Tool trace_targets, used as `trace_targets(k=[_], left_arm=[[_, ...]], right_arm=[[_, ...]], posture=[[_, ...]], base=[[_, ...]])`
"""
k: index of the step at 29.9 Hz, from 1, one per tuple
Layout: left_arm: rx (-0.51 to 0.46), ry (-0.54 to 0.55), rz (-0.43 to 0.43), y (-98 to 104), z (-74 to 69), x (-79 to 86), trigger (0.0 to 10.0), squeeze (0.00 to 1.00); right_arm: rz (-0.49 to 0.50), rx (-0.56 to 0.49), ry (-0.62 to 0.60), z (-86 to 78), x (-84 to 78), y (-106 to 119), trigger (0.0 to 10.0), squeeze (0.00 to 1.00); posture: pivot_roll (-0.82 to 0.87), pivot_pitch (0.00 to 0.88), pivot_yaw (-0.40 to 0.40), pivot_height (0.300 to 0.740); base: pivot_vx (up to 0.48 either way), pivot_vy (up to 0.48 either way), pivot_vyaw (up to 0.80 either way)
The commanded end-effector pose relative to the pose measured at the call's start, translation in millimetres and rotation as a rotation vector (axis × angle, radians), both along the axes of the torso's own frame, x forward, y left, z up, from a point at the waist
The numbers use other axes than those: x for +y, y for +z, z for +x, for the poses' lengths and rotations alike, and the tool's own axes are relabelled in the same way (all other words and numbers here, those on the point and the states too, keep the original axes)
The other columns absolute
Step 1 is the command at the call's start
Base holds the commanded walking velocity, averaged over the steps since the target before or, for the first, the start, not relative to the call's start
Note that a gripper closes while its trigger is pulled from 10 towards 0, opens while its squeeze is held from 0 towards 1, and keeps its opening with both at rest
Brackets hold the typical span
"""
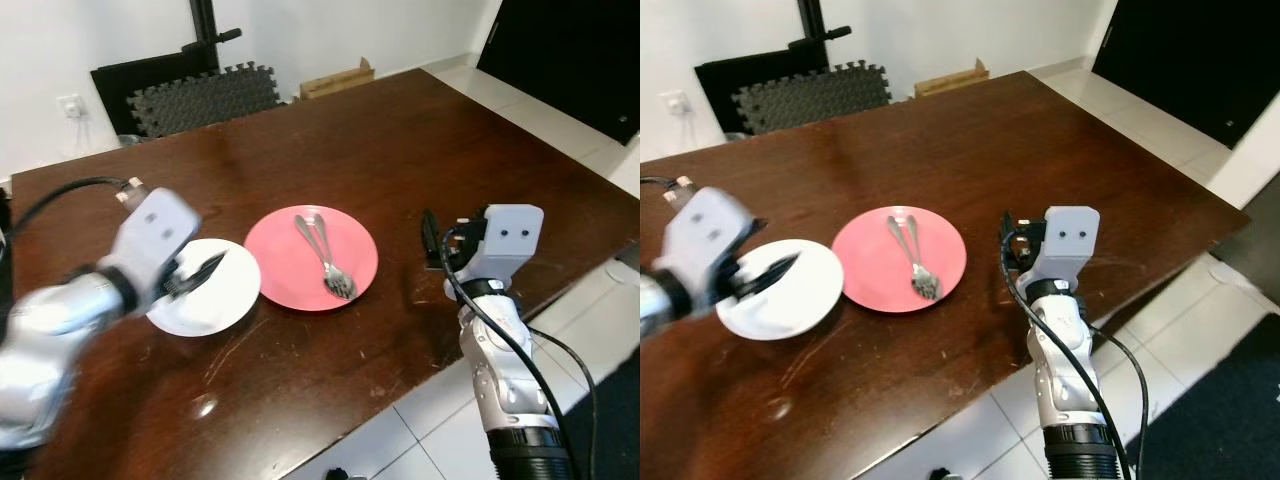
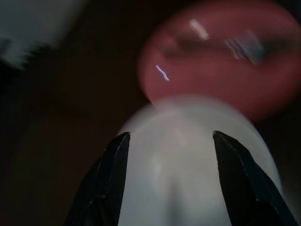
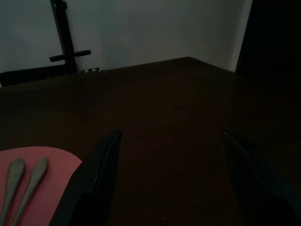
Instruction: Setting the table
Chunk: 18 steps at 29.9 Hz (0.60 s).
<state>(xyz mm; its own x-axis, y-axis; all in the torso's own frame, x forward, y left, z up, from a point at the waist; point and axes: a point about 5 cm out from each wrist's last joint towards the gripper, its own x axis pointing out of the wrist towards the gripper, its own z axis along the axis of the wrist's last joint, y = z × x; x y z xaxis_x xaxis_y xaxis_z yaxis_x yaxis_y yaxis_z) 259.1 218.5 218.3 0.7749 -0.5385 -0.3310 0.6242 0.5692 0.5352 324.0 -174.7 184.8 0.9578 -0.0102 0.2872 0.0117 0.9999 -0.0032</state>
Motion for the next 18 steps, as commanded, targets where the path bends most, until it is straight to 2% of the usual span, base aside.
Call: trace_targets(k=[1,2,3,4,6,7,10,13,15,17,18], left_arm=[[0.046,-0.084,0.065,0,-11.7,0.6,10.0,0.0],[0.046,-0.084,0.065,0,-11.7,0.6,10.0,0.0],[0.099,-0.136,0.179,-2,-25.7,9.9,10.0,0.0],[0.123,-0.156,0.213,-1,-30.9,13.9,10.0,0.0],[0.141,-0.178,0.235,2,-34.9,17.2,10.0,0.0],[0.167,-0.203,0.228,10,-38.9,20.5,10.0,0.0],[0.193,-0.259,0.267,11,-44.1,19.5,10.0,0.0],[0.188,-0.275,0.299,6,-42.8,16.1,10.0,0.0],[0.17,-0.256,0.296,0,-36.9,11.9,10.0,0.0],[0.141,-0.252,0.31,-5,-31.6,9.5,10.0,0.0],[0.083,-0.237,0.317,-7,-24.0,6.5,10.0,0.0]], right_arm=[[-0.002,0.009,0.004,-2.4,0.0,-2,10.0,0.0],[-0.002,0.009,0.004,-2.4,0.0,-2,10.0,0.0],[-0.002,0.01,0.007,-2.9,0.2,-2,10.0,0.0],[-0.003,0.011,0.01,-2.9,0.8,-2,10.0,0.0],[-0.004,0.012,0.014,-2.6,1.5,-2,10.0,0.0],[-0.005,0.014,0.023,-1.6,3.3,-3,10.0,0.0],[-0.002,0.014,0.043,0.9,8.4,-2,10.0,0.0],[-0.001,0.013,0.053,2.4,11.5,-1,10.0,0.0],[0.0,0.011,0.063,3.3,14.4,0,10.0,0.0],[0.001,0.01,0.066,3.7,15.7,0,10.0,0.0],[0.002,0.008,0.069,3.9,16.7,1,10.0,0.0]], posture=[[0.06,0.114,0.045,0.74],[0.06,0.114,0.045,0.74],[0.06,0.114,0.045,0.74],[0.06,0.114,0.045,0.74],[0.07,0.115,0.042,0.74],[0.08,0.116,0.037,0.74],[0.09,0.116,0.029,0.74],[0.09,0.116,0.026,0.74],[0.09,0.117,0.024,0.74],[0.09,0.118,0.024,0.74],[0.09,0.118,0.024,0.74]], base=[[0.0,0.0,0.0],[0.0,0.0,0.0],[0.0,0.0,0.0],[0.0,0.0,0.0],[0.0,0.0,0.0],[0.0,0.0,0.0],[0.0,0.0,0.0],[0.0,0.0,0.0],[0.0,0.0,0.0],[0.0,0.0,0.0],[0.0,0.0,0.0]])
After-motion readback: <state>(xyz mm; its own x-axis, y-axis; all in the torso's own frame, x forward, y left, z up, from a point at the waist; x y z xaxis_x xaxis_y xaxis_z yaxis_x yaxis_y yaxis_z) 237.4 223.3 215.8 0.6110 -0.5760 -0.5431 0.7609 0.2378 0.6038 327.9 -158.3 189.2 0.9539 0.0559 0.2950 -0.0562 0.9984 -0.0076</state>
